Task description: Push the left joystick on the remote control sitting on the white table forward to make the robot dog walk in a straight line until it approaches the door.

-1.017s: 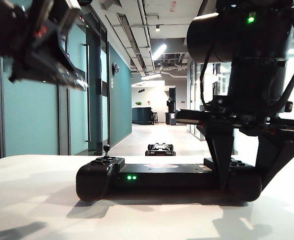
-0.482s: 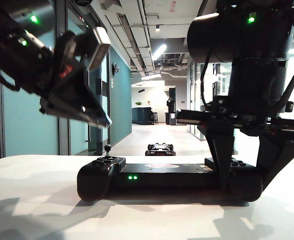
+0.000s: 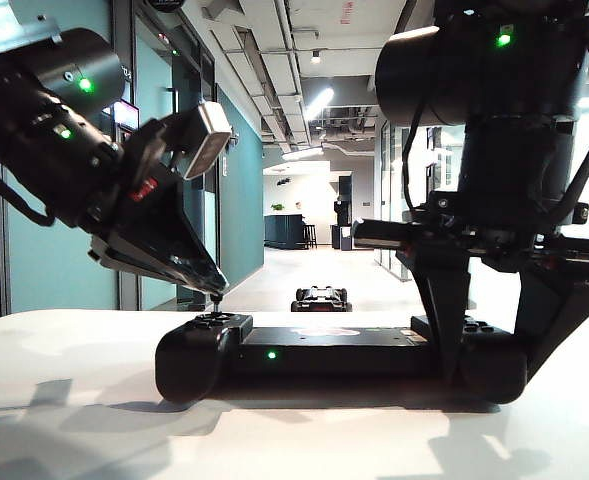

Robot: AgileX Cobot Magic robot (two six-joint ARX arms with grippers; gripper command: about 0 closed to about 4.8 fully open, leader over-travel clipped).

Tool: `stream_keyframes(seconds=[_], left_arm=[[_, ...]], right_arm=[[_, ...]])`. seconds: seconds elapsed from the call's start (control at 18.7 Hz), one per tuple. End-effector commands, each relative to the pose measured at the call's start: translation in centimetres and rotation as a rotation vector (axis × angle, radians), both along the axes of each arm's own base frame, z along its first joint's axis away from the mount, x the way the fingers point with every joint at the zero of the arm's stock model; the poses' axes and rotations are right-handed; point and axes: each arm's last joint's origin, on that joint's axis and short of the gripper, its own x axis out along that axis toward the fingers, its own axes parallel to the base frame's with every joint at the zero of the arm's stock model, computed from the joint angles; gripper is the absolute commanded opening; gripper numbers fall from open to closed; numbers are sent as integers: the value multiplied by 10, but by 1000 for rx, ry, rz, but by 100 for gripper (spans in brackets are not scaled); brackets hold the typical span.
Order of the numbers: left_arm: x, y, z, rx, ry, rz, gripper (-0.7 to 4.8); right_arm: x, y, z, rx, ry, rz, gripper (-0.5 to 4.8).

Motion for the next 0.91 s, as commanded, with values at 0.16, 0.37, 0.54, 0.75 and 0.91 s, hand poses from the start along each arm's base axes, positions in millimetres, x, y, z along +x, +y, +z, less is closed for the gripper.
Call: stream_keyframes(seconds=[0.16,0.37,0.54,0.75,0.91], left_arm=[[5,-3,-5,-6,-21,-3,-5],[8,-3,-8,6,-30,14,-5],[9,-4,-8,1,-41,15,-5],[11,-4,-10,-2,-45,17,-5],[12,-4,-10,12,-60,32,-5]], right_arm=[[-3,-2,-1,-9,32,-9,197],[-3,-2,-1,-9,32,-8,197],[-3,-2,-1,-9,32,-8,197],[-3,-1,-1,1,39,-6,197],[-3,-1,-1,6,43,-4,197]])
